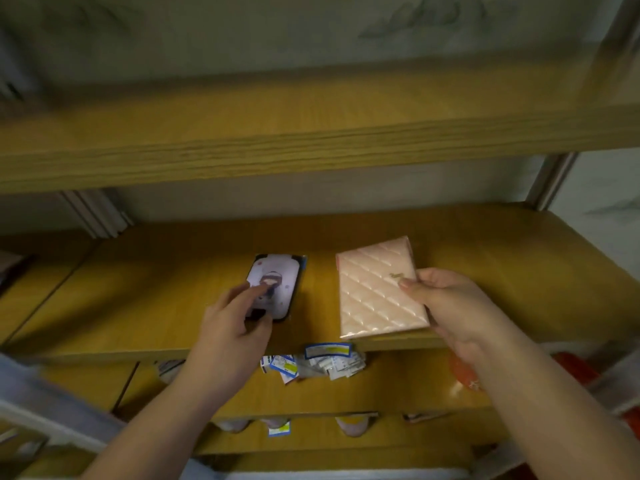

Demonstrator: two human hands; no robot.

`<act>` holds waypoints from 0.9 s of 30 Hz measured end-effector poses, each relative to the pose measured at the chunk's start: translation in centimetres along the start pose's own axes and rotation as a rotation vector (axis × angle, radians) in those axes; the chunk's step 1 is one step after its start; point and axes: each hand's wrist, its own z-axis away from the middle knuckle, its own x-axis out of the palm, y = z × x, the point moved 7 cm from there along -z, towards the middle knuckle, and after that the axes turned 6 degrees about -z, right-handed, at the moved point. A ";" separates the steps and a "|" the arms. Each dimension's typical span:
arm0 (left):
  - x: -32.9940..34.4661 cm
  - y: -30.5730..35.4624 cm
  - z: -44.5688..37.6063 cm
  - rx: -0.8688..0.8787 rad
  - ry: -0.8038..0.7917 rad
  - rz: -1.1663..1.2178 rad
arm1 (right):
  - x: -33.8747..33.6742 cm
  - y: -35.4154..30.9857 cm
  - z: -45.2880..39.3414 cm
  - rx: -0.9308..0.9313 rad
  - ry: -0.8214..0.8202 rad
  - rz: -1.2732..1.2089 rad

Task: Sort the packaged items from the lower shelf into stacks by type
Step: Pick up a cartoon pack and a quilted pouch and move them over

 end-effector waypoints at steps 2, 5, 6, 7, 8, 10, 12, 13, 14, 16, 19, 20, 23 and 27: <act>0.1 0.4 0.9 -0.035 0.001 0.000 | 0.1 -0.4 -1.0 -0.020 0.010 0.078; 0.0 1.0 2.0 -0.050 0.003 0.003 | 0.0 -1.1 -1.9 -0.110 0.037 0.258; 0.0 1.1 2.3 -0.056 -0.003 -0.010 | 0.0 -1.4 -1.9 -0.150 0.056 0.334; -0.1 1.2 2.7 -0.064 -0.008 -0.021 | -0.1 -1.8 -1.9 -0.193 0.079 0.404; -0.1 1.3 2.9 -0.073 -0.007 -0.025 | -0.2 -2.0 -1.8 -0.231 0.099 0.467; -0.3 1.4 3.3 -0.072 0.012 -0.025 | -0.4 -2.3 -1.6 -0.290 0.123 0.590; -0.5 1.5 3.7 -0.061 0.033 -0.033 | -0.6 -2.3 -1.1 -0.344 0.148 0.706; -0.7 1.5 3.9 -0.053 0.044 -0.041 | -0.7 -2.3 -0.9 -0.371 0.167 0.751; -0.9 1.5 4.1 -0.042 0.060 -0.050 | -0.7 -2.3 -0.6 -0.398 0.183 0.781; -1.6 1.6 4.5 -0.012 0.093 -0.082 | -0.5 -2.7 -0.1 -0.466 0.188 0.795; -2.7 1.3 4.6 -0.003 0.099 -0.149 | 1.0 -3.8 1.2 -0.575 0.143 0.756; -3.2 1.1 4.7 -0.007 0.101 -0.168 | 1.8 -4.1 1.9 -0.611 0.123 0.746; -5.0 0.6 5.0 -0.018 0.125 -0.230 | 4.8 -5.1 4.2 -0.744 0.063 0.719; -7.6 -1.0 5.8 -0.037 0.153 -0.309 | 9.4 -5.9 6.9 -0.857 -0.014 0.789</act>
